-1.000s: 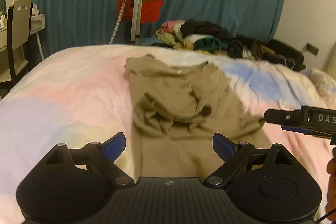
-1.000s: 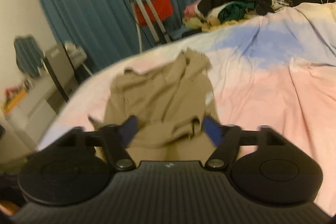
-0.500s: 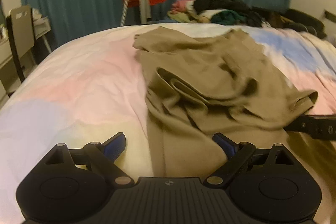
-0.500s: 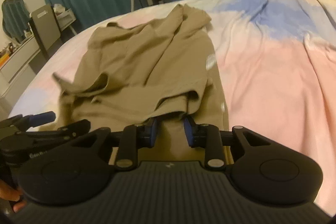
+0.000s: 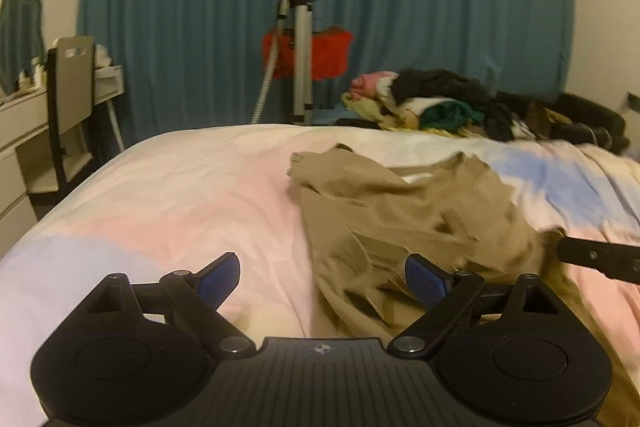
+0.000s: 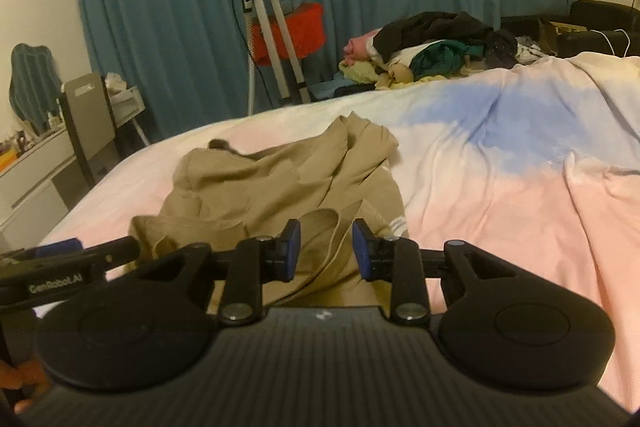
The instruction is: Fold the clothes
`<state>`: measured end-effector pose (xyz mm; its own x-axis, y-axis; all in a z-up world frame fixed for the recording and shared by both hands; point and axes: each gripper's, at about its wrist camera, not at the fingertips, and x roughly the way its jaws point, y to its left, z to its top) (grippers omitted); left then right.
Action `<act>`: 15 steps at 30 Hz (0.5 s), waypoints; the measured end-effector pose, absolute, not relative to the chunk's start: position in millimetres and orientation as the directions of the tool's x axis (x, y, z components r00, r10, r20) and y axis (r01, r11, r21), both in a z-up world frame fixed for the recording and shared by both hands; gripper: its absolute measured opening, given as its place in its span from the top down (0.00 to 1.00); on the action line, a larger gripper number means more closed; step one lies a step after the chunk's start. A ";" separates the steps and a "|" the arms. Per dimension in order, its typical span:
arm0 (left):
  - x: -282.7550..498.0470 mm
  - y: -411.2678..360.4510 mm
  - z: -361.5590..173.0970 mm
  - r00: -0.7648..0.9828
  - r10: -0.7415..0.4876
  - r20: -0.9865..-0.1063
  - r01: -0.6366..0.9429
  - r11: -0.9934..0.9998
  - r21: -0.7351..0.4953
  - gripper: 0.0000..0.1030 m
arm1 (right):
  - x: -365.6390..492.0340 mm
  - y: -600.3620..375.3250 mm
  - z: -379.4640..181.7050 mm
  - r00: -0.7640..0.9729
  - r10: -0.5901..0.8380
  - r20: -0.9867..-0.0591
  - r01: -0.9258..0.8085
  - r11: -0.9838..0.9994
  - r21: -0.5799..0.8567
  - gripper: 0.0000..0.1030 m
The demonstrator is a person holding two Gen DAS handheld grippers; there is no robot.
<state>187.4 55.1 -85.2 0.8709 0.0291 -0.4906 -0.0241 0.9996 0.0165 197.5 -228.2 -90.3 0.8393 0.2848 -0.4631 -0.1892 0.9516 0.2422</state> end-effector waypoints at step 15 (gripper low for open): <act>228.9 31.0 -127.7 0.831 0.106 -0.546 0.001 0.981 0.193 0.06 | 224.5 -212.9 -125.2 0.723 0.312 -0.616 -0.229 0.950 0.213 0.81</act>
<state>228.9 31.0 -127.7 0.8313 0.1062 -0.5455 0.0013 0.9812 0.1929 224.5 -212.9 -125.2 0.7230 0.3123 -0.6162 -0.2286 0.9499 0.2132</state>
